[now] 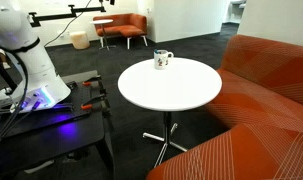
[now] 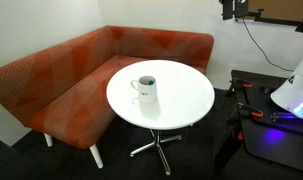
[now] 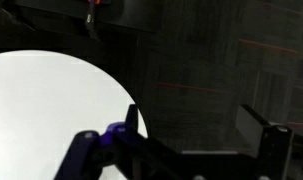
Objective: Remove the marker out of the cup and put it on the table
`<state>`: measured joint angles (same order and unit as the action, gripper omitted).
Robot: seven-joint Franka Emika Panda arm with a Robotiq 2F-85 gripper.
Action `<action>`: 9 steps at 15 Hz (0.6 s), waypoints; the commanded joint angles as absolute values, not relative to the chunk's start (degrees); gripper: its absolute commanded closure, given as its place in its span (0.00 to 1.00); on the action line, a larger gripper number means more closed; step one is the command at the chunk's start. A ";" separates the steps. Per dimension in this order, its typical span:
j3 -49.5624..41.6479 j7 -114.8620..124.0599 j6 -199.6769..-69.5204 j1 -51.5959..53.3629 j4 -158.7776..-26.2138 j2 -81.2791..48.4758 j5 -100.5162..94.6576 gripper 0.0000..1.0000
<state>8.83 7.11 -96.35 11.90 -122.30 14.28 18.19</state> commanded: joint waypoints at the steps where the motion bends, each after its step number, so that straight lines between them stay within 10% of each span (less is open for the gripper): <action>1: 9.50 6.99 -96.19 11.15 -122.20 14.29 18.32 0.00; 9: 9.79 7.52 -97.23 11.14 -122.37 14.39 17.84 0.00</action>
<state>8.83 7.10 -96.35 11.88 -122.30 14.28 18.19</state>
